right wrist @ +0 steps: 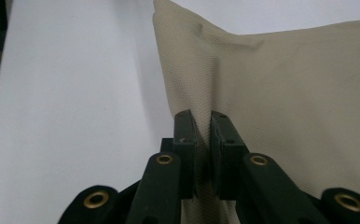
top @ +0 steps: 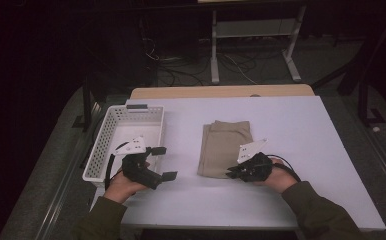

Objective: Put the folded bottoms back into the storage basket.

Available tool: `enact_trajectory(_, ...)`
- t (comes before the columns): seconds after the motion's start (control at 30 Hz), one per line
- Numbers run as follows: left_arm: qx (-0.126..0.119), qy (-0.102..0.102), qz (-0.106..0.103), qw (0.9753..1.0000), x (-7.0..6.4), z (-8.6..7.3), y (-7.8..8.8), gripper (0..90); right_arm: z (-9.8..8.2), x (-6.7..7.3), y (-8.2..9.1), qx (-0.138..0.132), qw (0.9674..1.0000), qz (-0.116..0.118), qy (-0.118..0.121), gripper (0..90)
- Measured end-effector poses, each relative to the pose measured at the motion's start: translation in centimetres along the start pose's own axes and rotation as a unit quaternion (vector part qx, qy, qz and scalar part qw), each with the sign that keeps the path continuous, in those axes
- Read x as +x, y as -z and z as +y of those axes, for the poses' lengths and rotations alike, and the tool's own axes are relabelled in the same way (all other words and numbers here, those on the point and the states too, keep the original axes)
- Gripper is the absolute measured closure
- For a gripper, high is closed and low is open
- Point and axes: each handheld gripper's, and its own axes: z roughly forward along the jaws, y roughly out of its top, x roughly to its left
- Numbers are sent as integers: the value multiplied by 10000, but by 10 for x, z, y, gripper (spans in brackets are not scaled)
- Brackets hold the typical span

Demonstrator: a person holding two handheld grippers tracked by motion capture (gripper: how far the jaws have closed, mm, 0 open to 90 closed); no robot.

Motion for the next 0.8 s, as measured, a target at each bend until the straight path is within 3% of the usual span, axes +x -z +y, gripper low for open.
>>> enact_trajectory(0.8,-1,20,10,10000,0,0,0,0,-7,30,8,46,9997,254,52,807)
